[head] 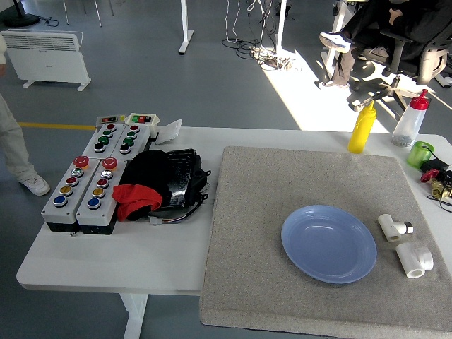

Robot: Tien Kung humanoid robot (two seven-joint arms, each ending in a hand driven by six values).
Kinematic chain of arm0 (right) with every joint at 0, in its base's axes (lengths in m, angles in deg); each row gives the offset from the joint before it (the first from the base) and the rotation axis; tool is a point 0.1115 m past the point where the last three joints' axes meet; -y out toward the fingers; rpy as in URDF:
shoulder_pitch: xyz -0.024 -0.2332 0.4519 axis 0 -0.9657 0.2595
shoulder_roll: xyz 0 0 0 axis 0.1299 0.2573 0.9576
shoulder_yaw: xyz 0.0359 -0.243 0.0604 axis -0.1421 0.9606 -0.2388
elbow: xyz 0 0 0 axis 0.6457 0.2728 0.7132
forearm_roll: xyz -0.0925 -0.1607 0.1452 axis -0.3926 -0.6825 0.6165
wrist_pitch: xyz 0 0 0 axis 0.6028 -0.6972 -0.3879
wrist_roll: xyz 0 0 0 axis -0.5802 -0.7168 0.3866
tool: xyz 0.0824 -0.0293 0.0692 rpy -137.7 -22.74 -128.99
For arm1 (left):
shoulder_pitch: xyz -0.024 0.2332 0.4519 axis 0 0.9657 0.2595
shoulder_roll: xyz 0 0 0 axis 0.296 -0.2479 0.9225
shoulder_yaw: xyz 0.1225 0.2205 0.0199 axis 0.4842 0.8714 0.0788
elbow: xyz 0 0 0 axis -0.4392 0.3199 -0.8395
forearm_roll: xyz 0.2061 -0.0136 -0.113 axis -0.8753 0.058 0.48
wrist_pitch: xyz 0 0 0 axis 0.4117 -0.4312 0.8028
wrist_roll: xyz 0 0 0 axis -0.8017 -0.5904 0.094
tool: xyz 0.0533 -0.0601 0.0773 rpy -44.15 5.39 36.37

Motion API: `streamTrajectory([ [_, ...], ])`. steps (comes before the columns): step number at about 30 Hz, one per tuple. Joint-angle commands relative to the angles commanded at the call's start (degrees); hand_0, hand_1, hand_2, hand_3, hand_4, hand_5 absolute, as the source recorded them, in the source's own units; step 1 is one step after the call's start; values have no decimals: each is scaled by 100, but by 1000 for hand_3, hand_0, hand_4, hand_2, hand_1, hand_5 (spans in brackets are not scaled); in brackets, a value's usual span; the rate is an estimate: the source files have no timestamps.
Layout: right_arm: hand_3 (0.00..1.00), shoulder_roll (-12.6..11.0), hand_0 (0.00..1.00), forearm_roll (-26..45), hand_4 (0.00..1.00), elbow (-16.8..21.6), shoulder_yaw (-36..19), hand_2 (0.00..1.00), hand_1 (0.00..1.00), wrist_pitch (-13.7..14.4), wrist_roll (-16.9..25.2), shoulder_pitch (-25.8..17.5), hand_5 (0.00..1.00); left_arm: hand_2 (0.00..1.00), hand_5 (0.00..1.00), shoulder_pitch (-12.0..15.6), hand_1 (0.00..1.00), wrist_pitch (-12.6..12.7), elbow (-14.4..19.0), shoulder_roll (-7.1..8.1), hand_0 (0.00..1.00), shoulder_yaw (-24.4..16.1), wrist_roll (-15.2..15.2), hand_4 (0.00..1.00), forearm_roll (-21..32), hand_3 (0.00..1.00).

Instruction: Pick pipe place plate twice

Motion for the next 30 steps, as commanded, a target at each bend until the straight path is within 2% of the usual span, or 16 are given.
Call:
streamTrajectory([
  [5,824,-14,856,-859,725,29,86,916,787,181,-19,8,563,687,998,-5,665,1,0,0,676,-14,3,338,-12,630],
  [6,890,-17,933,-1082,833,40,110,986,876,216,-28,12,452,688,998,-6,665,1,0,0,676,-13,3,338,-11,632],
  [11,890,-46,933,-2311,833,102,206,986,876,313,-234,26,452,688,998,-7,665,2,-1,0,676,-13,4,338,-8,632],
  [12,975,-50,998,-2535,862,110,217,998,910,317,-291,28,305,688,998,-7,665,3,-1,0,676,-14,5,338,-8,633],
  [15,975,-85,998,-3217,862,233,294,998,910,46,-852,38,305,688,998,-12,665,1,-2,0,676,-2,8,338,-1,633],
  [17,975,-90,998,-3701,862,260,306,998,910,-17,-1018,38,305,688,998,-13,665,1,-2,0,676,0,8,338,1,633],
  [18,998,-97,998,-3961,861,301,319,998,954,-162,-1211,35,313,688,998,-13,665,2,-3,0,675,6,10,337,9,632],
  [24,998,-143,998,-5366,864,500,473,998,949,-804,-2041,3,302,687,998,1,665,10,-1,0,675,9,6,337,12,631],
  [28,998,-154,998,-6315,864,575,571,998,949,-937,-2258,-14,302,687,998,18,665,10,2,0,675,5,2,337,2,631],
  [30,998,-163,998,-6535,865,599,614,998,950,-991,-2328,-15,300,688,998,24,665,8,3,0,675,-3,1,336,-12,632],
])
